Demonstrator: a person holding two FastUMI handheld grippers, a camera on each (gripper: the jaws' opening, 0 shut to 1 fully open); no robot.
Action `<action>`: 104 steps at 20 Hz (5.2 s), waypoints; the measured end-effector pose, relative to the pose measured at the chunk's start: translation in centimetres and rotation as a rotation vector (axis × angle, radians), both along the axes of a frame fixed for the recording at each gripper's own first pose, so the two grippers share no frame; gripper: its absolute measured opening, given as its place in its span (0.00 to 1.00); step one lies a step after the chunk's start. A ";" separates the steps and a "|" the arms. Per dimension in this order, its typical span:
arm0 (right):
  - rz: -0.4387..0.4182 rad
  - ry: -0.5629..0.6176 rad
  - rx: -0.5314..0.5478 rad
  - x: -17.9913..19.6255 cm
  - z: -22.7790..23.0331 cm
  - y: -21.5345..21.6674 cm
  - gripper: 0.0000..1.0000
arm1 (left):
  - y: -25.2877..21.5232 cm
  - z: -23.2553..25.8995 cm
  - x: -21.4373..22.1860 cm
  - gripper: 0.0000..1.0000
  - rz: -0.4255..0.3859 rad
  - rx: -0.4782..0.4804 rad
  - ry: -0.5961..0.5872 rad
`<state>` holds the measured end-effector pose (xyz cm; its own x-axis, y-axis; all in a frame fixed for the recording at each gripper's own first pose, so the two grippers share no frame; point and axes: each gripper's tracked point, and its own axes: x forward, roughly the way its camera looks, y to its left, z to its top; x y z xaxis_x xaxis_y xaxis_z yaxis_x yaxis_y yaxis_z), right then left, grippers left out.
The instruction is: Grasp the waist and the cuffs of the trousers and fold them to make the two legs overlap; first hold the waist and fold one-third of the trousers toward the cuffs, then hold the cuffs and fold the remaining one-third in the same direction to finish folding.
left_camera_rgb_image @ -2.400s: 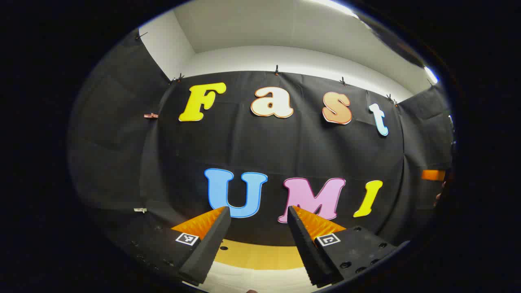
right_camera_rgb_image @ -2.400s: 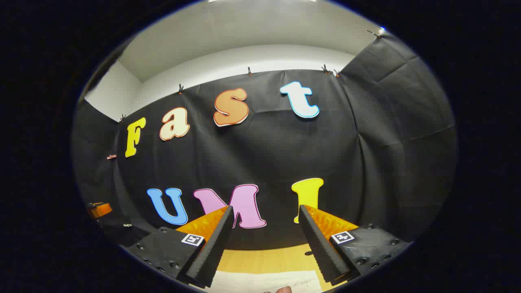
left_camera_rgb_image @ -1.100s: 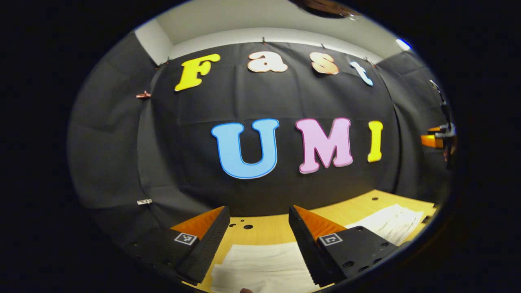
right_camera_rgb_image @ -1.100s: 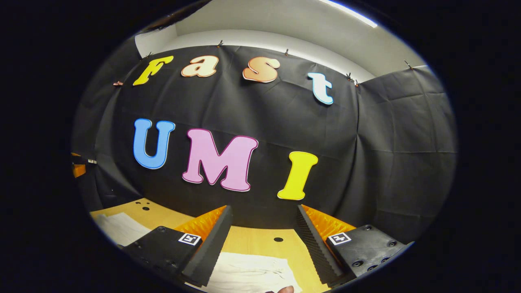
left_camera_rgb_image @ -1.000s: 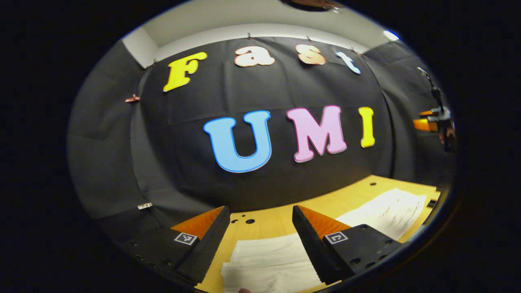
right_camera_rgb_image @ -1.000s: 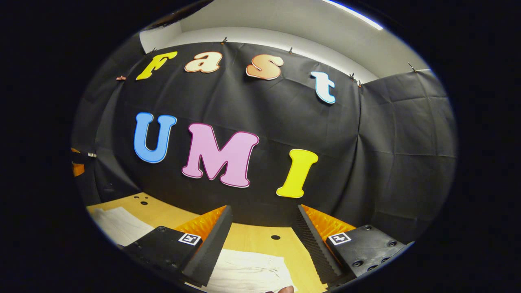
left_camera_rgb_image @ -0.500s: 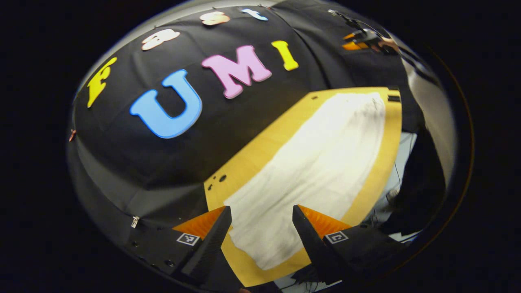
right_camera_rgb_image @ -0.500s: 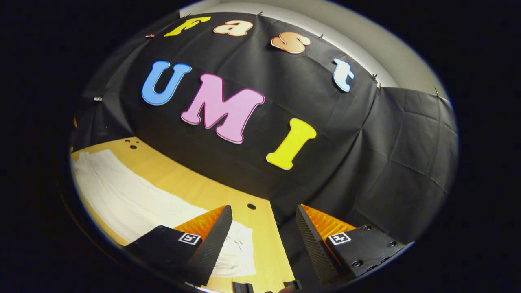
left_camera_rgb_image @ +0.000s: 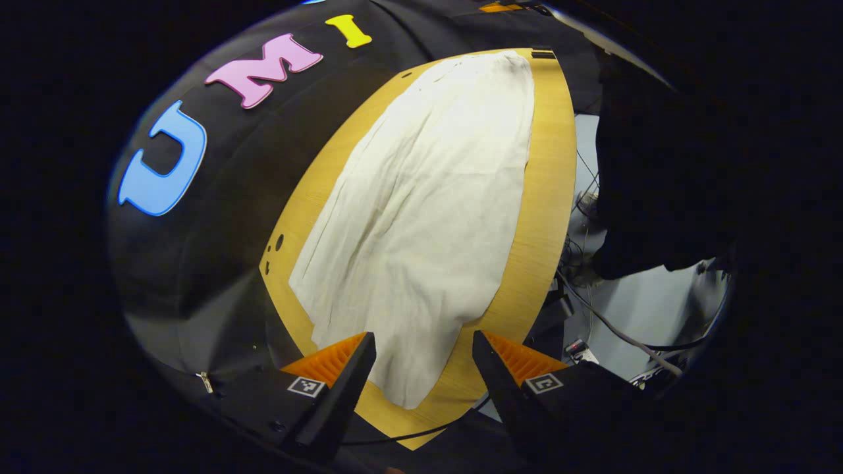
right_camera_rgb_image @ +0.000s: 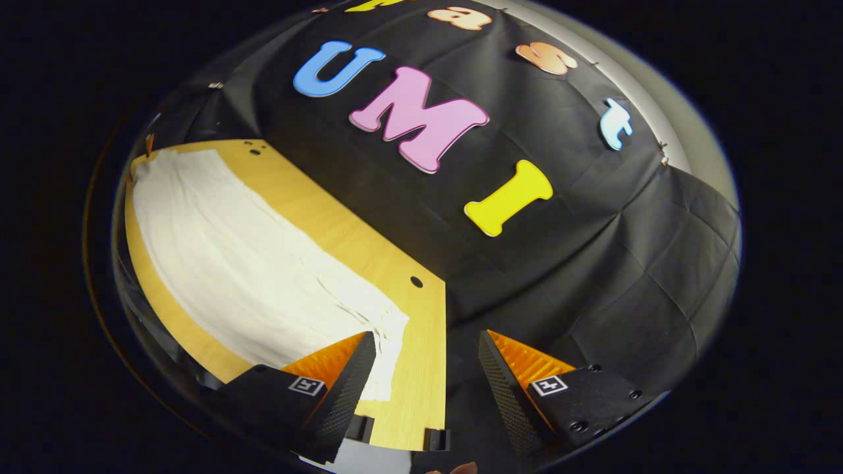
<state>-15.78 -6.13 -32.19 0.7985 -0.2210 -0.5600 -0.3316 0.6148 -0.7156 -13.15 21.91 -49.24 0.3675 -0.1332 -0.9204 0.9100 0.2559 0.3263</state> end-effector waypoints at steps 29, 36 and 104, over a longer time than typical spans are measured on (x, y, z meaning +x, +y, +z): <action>0.539 0.971 -0.078 -0.6 -21.5 -8.9 0.97 | -1.9 -5.1 2.4 0.06 -0.001 0.177 0.608; 0.632 1.260 -0.162 -1.7 -25.5 -11.1 0.98 | -2.2 -5.1 2.0 0.06 0.002 0.172 0.547; -0.505 0.687 0.259 18.4 -24.0 -12.2 0.98 | -0.2 -8.8 27.9 0.98 0.320 0.169 0.215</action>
<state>2.63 -18.36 -56.20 0.1093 -0.2558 -0.9605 -0.2827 0.9184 -0.2768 14.80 21.69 -58.00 0.1632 0.1162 -0.9797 0.8454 0.4955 0.1996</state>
